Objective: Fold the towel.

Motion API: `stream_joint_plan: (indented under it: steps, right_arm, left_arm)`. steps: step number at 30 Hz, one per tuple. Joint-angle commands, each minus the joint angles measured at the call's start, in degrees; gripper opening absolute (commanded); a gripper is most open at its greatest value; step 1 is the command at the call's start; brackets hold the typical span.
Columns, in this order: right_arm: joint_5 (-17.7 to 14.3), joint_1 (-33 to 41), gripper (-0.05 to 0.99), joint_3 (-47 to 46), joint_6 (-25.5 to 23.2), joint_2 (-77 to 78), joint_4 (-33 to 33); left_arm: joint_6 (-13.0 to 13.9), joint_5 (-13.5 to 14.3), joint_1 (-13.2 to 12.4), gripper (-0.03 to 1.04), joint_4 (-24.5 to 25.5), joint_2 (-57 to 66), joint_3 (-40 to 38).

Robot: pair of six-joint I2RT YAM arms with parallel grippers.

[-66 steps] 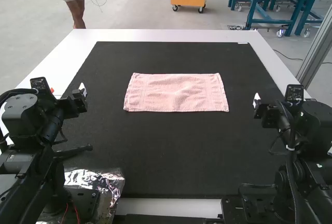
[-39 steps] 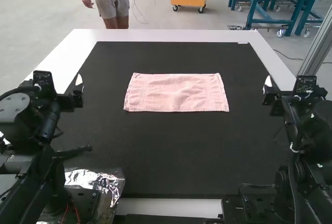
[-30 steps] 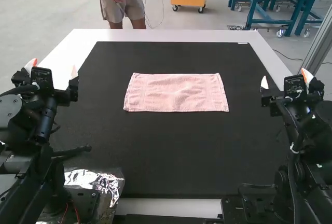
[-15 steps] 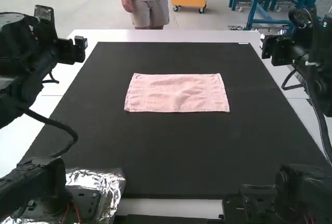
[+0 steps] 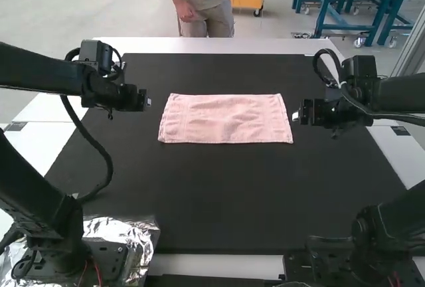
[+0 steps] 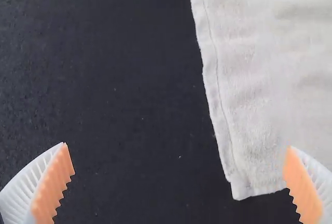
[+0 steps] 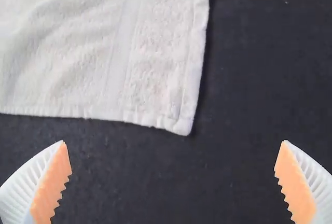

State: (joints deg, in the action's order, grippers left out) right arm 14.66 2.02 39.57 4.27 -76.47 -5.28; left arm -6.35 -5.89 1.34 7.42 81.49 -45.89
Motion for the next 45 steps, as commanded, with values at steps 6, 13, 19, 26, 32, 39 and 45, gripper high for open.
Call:
stream_joint_plan:
  steps: [6, 13, 19, 26, 32, 39, 45]
  right_arm:
    - [1.8, 2.8, 0.91, 7.2, -0.8, -9.7, 5.2]
    - [-1.1, 5.8, 0.91, 13.2, -0.2, -19.8, 10.8]
    - [-2.4, 6.1, 0.91, 20.2, 0.2, -30.2, 12.6]
    - [-4.3, 5.9, 0.91, 28.5, 2.4, -40.5, 12.7]
    - [-4.6, 5.6, 0.9, 33.5, 3.2, -45.7, 12.6]
    - [-5.6, 5.6, 0.91, 39.0, 3.5, -50.5, 12.5]
    - [-6.0, 5.6, 0.9, 42.4, 3.5, -52.3, 12.0]
  left_arm:
    - [-1.2, -1.5, 2.0, 0.94, -5.8, 11.1, -6.2]
    - [-0.2, -0.4, 2.3, 0.94, -10.5, 19.7, -11.7]
    - [2.4, 0.9, 2.3, 0.94, -12.7, 26.5, -16.6]
    - [4.5, 1.9, 2.3, 0.94, -14.0, 34.0, -22.5]
    - [5.5, 2.0, 2.3, 0.94, -13.7, 38.4, -26.4]
    - [5.8, 2.0, 2.3, 0.94, -14.4, 41.4, -28.3]
    - [6.3, 2.0, 2.3, 0.94, -14.7, 42.1, -28.9]
